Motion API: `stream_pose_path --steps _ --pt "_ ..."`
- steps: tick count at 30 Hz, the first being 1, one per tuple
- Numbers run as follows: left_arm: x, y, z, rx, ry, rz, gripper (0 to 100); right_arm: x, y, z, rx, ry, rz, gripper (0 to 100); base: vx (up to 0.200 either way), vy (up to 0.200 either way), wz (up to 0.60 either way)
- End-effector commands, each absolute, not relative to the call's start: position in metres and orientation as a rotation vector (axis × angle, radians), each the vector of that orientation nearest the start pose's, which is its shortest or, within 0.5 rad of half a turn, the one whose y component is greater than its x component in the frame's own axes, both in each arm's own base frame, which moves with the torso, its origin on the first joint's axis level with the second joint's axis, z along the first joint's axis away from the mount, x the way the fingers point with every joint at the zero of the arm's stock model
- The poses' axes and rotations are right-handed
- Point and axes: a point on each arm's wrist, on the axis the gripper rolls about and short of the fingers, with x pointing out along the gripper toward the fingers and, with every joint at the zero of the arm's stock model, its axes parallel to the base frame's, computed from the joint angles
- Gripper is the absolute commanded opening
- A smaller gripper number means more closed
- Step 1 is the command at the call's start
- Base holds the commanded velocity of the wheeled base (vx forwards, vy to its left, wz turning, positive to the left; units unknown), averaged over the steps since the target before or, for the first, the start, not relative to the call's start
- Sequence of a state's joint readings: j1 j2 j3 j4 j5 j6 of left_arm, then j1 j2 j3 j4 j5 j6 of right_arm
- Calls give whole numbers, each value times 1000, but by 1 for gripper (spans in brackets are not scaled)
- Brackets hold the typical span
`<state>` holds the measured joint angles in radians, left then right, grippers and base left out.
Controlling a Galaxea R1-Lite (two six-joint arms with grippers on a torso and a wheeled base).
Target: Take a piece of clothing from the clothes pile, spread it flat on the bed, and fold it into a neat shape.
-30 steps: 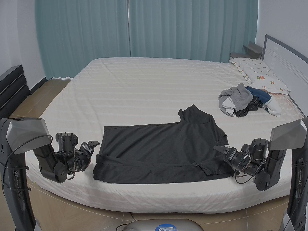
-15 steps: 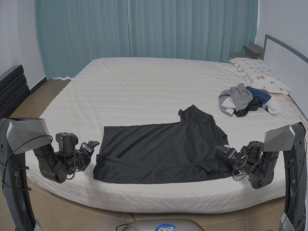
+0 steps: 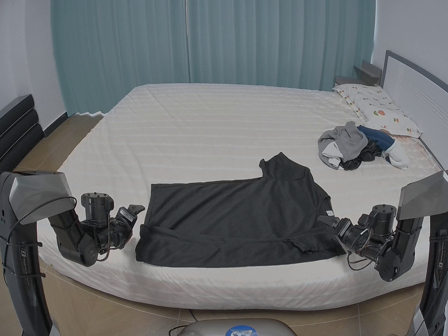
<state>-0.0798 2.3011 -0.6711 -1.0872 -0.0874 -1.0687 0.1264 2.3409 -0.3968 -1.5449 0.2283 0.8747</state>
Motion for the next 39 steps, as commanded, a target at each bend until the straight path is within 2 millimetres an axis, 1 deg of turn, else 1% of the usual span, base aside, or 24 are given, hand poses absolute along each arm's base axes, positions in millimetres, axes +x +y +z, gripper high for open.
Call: stream_pose_path --steps 1,3,7,13,19,22,30,33,39 --pt "351 -30 -8 -1041 578 143 100 284 52 11 860 537 179 100 0 0 0" --pt "352 -30 -9 -1040 578 143 100 281 51 9 858 580 160 100 0 0 0" --pt "352 -30 -9 -1040 578 143 100 282 52 -5 854 663 118 100 0 0 0" --pt "352 -30 -9 -1040 579 144 100 283 52 -17 851 696 99 100 0 0 0" --pt "352 -30 -9 -1040 579 144 100 291 51 -30 840 690 43 100 0 0 0" --pt "352 -30 -9 -1040 580 142 100 294 52 -34 835 682 28 100 0 0 0" --pt "352 -30 -9 -1040 579 144 100 296 53 -33 836 670 27 100 0 0 0" --pt "352 -30 -9 -1040 579 144 100 300 54 -34 829 646 11 100 0 0 0" --pt "352 -30 -9 -1038 579 143 100 304 63 -35 814 620 5 100 0 0 0"
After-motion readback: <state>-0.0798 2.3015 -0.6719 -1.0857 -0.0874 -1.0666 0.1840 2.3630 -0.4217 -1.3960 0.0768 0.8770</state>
